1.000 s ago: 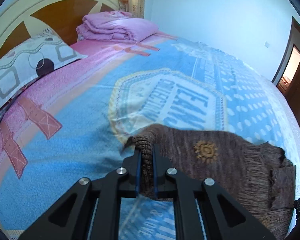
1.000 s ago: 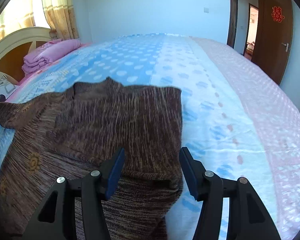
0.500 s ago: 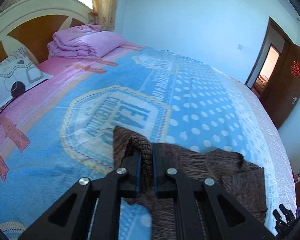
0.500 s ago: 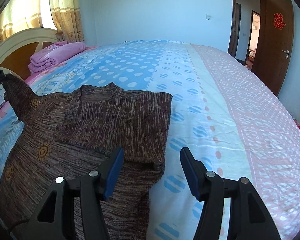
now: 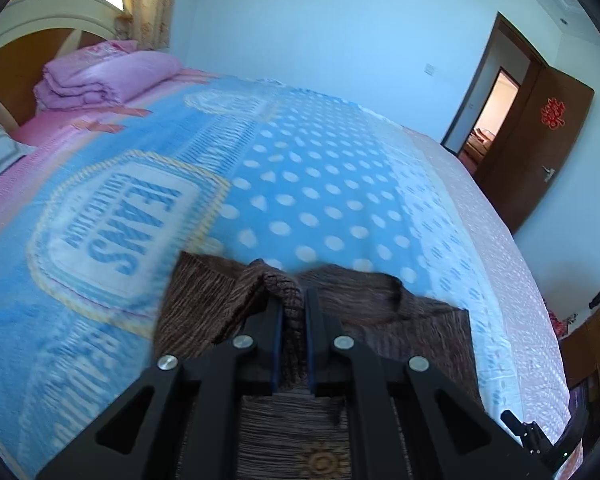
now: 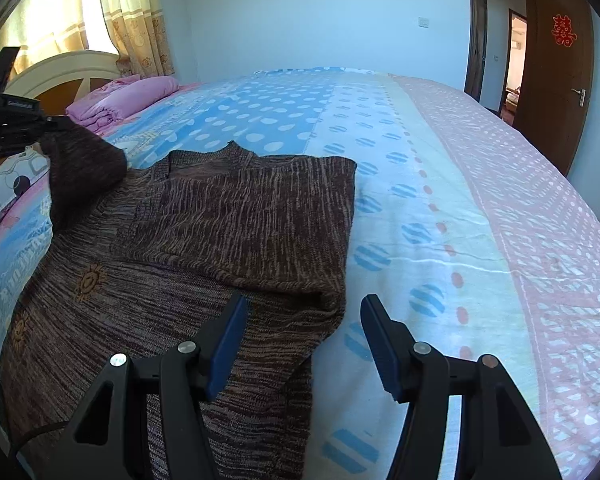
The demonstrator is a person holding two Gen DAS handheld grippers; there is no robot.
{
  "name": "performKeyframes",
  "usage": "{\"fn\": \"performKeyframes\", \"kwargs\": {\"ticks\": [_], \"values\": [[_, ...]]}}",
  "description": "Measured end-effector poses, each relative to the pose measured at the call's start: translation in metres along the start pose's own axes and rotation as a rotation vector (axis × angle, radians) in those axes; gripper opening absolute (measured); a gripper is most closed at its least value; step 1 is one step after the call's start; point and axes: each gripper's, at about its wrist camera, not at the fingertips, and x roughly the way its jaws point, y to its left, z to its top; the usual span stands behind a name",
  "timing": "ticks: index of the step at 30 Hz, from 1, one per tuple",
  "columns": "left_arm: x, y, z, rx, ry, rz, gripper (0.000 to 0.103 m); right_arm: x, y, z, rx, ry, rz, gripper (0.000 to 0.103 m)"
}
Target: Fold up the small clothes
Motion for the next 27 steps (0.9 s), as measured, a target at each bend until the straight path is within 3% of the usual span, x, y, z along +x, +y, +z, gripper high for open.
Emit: {"fn": "performKeyframes", "kwargs": {"ticks": [3, 7, 9, 12, 14, 17, 19, 22, 24, 27], "values": [[0.023, -0.032, -0.023, 0.040, 0.035, -0.014, 0.010, 0.004, 0.002, -0.003, 0.000, 0.012, 0.003, 0.060], [0.057, -0.072, -0.066, 0.157, 0.056, 0.056, 0.013, 0.007, 0.004, -0.007, -0.002, 0.019, 0.007, 0.060], [0.076, -0.088, -0.088, 0.217, 0.111, 0.078, 0.018, 0.009, 0.005, -0.009, -0.006, 0.023, 0.006, 0.060], [0.081, -0.099, -0.109, 0.270, 0.156, 0.063, 0.032, 0.012, 0.003, -0.012, -0.007, 0.024, 0.003, 0.060], [0.063, -0.098, -0.115, 0.329, 0.100, 0.077, 0.054, 0.012, 0.001, -0.013, 0.000, 0.019, 0.003, 0.060], [0.032, -0.075, -0.115, 0.383, -0.007, 0.114, 0.076, 0.007, -0.003, -0.011, 0.021, -0.004, 0.005, 0.060], [0.011, -0.044, -0.117, 0.424, -0.082, 0.203, 0.082, 0.000, 0.002, -0.006, 0.023, -0.025, 0.009, 0.060], [0.009, 0.008, -0.116, 0.481, -0.130, 0.452, 0.093, -0.003, 0.024, 0.008, -0.031, -0.033, 0.030, 0.060], [0.017, 0.035, -0.113, 0.494, -0.115, 0.572, 0.093, 0.002, 0.051, 0.020, -0.085, -0.022, 0.053, 0.060], [0.033, 0.077, -0.110, 0.432, -0.046, 0.652, 0.093, 0.017, 0.098, 0.040, -0.189, 0.000, 0.089, 0.060]]}}
